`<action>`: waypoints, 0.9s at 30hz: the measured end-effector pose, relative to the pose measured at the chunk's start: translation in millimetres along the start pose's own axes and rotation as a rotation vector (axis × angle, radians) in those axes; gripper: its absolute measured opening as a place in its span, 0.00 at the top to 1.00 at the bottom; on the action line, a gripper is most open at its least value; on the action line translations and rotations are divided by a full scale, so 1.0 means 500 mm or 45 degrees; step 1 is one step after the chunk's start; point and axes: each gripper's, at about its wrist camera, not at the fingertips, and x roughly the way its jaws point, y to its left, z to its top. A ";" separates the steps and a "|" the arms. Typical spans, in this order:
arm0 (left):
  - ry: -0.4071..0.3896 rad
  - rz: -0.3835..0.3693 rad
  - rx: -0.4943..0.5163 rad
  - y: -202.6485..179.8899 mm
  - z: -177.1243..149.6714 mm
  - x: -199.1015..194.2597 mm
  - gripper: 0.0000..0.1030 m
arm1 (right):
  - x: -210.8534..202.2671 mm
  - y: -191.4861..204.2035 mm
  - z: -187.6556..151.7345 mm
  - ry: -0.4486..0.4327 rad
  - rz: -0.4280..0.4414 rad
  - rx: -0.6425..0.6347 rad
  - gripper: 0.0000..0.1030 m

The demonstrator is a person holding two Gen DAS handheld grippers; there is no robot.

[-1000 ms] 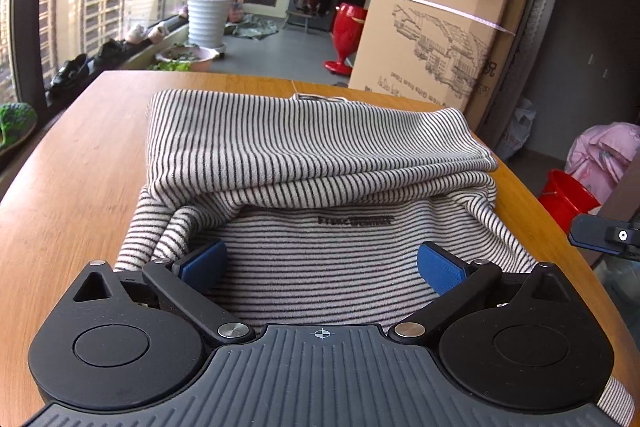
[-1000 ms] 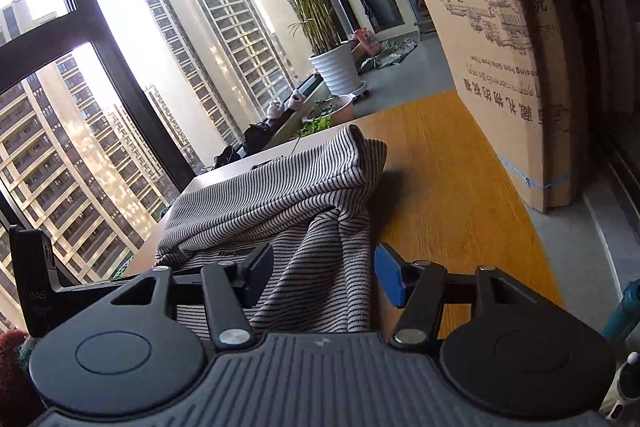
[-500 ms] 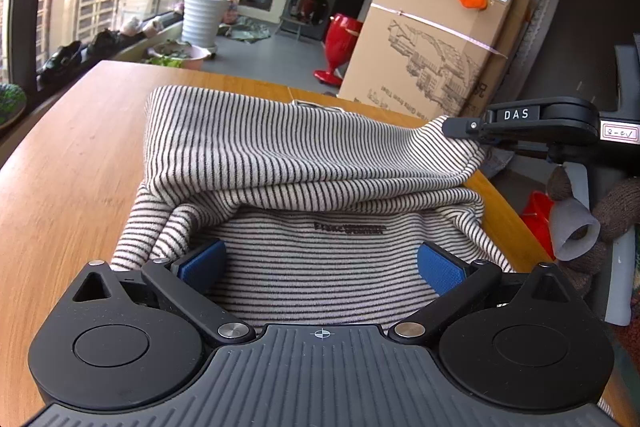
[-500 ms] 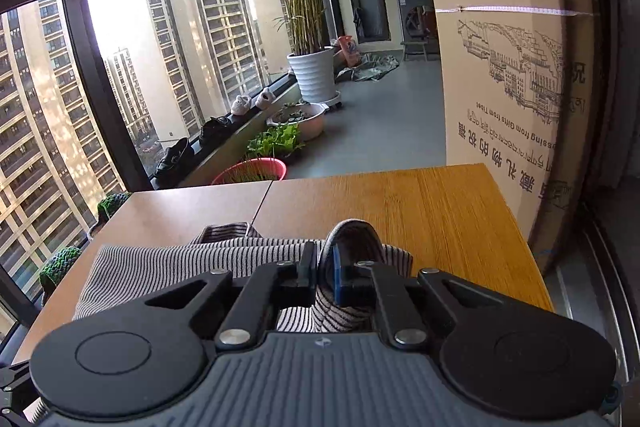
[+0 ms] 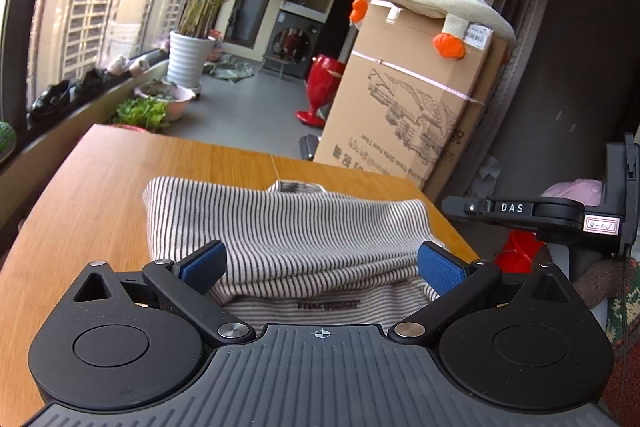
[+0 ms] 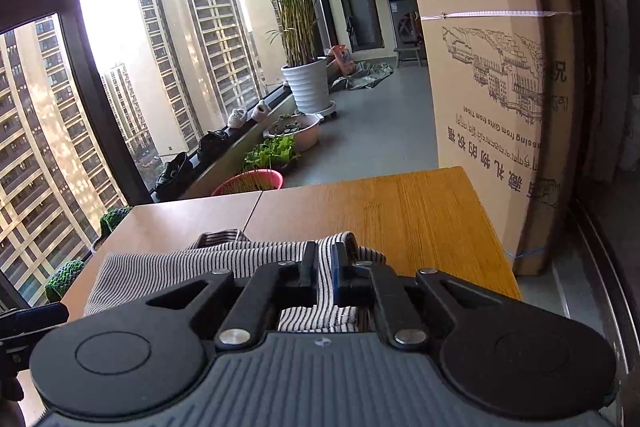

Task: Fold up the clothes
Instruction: 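Grasp the shirt hem with both grippers, then lift the hem with both grippers and fold it over toward the collar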

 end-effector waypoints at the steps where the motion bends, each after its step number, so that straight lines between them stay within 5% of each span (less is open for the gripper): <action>1: -0.011 0.028 0.015 0.003 0.011 0.021 0.00 | 0.009 0.005 0.004 -0.001 0.026 0.008 0.94; 5: 0.199 0.101 -0.095 0.053 -0.008 0.124 0.00 | 0.087 0.006 -0.020 0.154 0.091 0.088 0.92; 8: 0.139 0.059 -0.007 0.054 -0.039 0.117 0.00 | 0.110 -0.010 -0.054 0.202 0.102 0.076 0.92; 13: 0.121 0.028 -0.060 0.067 -0.041 0.116 0.00 | 0.098 0.027 0.011 0.243 0.104 -0.024 0.88; 17: 0.116 0.024 -0.065 0.067 -0.042 0.114 0.00 | 0.135 0.085 0.073 0.204 0.144 -0.174 0.60; 27: 0.110 -0.005 -0.093 0.080 -0.043 0.111 0.00 | 0.309 0.162 0.060 0.397 0.132 -0.394 0.60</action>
